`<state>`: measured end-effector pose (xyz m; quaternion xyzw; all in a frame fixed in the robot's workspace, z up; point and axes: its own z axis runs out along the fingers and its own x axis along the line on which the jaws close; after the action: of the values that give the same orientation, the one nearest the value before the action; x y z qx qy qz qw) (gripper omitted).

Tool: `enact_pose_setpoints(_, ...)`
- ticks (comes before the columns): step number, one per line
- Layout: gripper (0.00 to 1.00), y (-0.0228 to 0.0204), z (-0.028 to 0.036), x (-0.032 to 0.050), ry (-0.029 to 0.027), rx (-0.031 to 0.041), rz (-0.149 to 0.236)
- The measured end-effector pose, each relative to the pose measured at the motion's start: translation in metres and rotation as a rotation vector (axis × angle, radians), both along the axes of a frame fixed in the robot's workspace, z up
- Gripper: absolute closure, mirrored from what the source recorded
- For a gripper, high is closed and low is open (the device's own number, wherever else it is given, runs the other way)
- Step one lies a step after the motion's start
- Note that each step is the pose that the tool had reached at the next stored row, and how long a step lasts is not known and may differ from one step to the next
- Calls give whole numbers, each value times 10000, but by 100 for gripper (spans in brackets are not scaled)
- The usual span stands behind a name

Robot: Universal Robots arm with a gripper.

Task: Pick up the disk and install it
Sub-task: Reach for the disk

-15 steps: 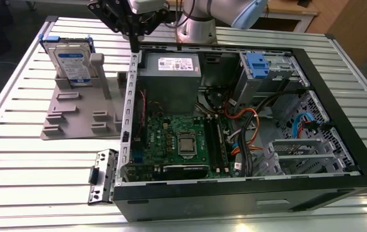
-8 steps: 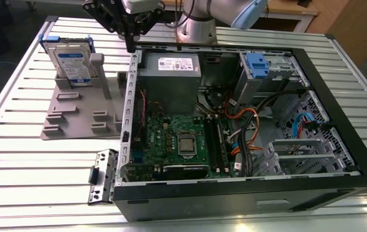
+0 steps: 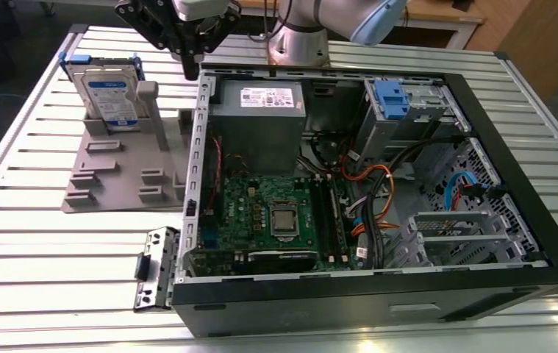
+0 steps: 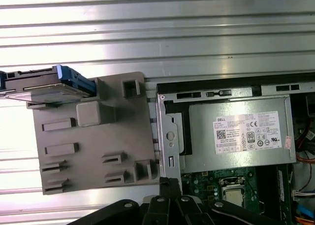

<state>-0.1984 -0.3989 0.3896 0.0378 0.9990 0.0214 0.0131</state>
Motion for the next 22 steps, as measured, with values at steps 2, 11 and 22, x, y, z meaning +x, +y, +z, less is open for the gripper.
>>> enact_pose_setpoints(2, 90, 0, -1, -21, 0, 0, -1)
enact_pose_setpoints(11, 90, 0, -6, -110, 0, 0, -1)
enact_pose_setpoints(22, 90, 0, -12, -225, 0, 0, -1)
